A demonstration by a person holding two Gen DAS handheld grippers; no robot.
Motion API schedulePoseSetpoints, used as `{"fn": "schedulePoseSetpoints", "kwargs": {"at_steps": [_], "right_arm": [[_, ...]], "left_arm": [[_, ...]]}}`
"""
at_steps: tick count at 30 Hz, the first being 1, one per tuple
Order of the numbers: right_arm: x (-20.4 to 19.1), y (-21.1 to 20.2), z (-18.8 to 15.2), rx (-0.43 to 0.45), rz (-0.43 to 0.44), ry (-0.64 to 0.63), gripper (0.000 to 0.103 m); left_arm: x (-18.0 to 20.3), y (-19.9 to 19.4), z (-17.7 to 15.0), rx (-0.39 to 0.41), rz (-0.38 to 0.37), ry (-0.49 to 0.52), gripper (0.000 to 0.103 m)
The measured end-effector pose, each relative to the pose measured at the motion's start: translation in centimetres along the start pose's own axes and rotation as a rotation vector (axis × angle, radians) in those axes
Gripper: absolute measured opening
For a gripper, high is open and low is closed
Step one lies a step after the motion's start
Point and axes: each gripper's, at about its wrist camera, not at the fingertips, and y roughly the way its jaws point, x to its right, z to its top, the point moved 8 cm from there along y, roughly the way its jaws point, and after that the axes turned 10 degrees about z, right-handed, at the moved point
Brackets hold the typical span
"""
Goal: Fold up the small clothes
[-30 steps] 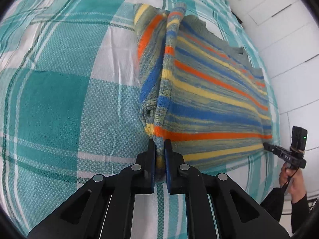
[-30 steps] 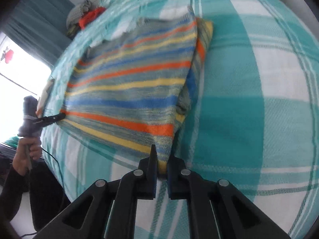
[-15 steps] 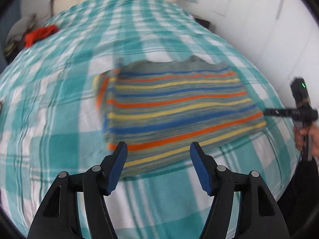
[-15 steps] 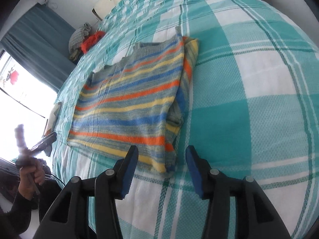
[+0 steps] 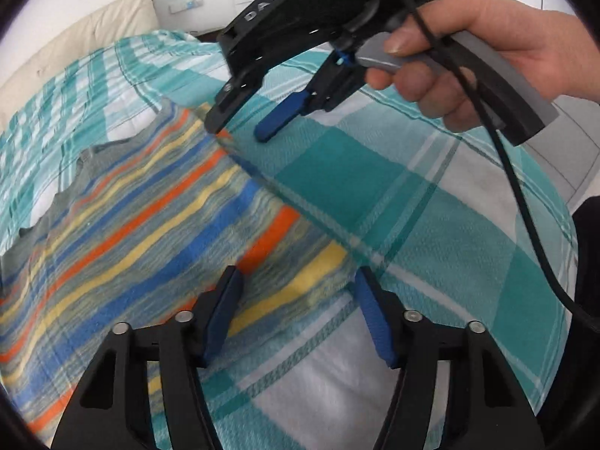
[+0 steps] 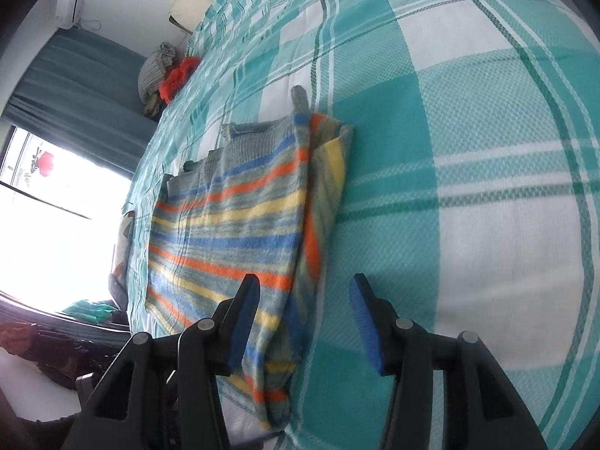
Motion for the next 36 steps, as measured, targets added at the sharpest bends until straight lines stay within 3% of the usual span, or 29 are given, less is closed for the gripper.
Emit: {"fn": "schedulePoseSetpoints", "kwargs": {"at_steps": [1, 3, 5, 6, 7, 8, 9, 14, 17, 21, 25, 28, 32, 34, 36], "right_arm": [[0.2, 0.4, 0.7, -0.004, 0.002, 0.003, 0.050], [0.3, 1.5, 2.6, 0.002, 0.018, 0.006, 0.050], [0.2, 2.7, 4.2, 0.028, 0.037, 0.021, 0.049], [0.4, 3.2, 4.9, 0.041, 0.043, 0.034, 0.036], [0.6, 3.7, 5.5, 0.055, 0.017, 0.047, 0.017], [0.7, 4.0, 5.9, 0.065, -0.009, 0.060, 0.008], [0.3, 4.0, 6.3, 0.080, -0.015, 0.055, 0.008], [-5.6, 3.1, 6.6, 0.126, 0.031, -0.033, 0.008], [-11.3, 5.4, 7.1, 0.098, 0.074, -0.112, 0.007], [-18.7, 12.5, 6.8, 0.030, 0.091, -0.212, 0.007], [-23.8, 21.1, 6.1, -0.035, 0.098, -0.243, 0.007], [-26.1, 26.3, 5.4, -0.071, 0.057, -0.280, 0.007], [-26.9, 30.0, 5.1, -0.079, 0.025, -0.284, 0.008], [-26.7, 31.4, 4.7, -0.109, 0.043, -0.284, 0.018], [-26.5, 31.9, 4.9, -0.114, 0.099, -0.226, 0.047]], "left_arm": [[0.1, 0.4, 0.3, 0.005, 0.026, 0.001, 0.041], [0.1, 0.7, 0.8, 0.019, 0.086, 0.006, 0.013], [-0.6, 0.7, 1.0, 0.029, 0.088, -0.036, 0.009], [-1.2, 0.2, 1.0, 0.038, 0.070, -0.072, 0.008], [-1.7, -0.4, 1.0, 0.054, 0.054, -0.108, 0.007], [-2.4, -1.4, 1.0, 0.074, 0.038, -0.143, 0.007], [-3.3, -2.5, 0.8, 0.095, 0.030, -0.176, 0.007], [-10.3, -8.2, -2.1, 0.151, 0.026, -0.415, 0.007], [-15.6, -10.8, -5.3, 0.152, 0.052, -0.578, 0.007], [-21.1, -12.6, -10.6, 0.119, 0.126, -0.746, 0.007], [-24.4, -12.0, -14.7, 0.068, 0.190, -0.861, 0.007], [-26.6, -10.7, -17.1, 0.033, 0.199, -0.933, 0.007], [-28.0, -10.2, -19.5, 0.015, 0.200, -0.980, 0.008], [-28.0, -9.9, -20.3, -0.016, 0.180, -1.001, 0.015], [-28.3, -10.4, -20.6, -0.017, 0.152, -1.026, 0.022]]}}
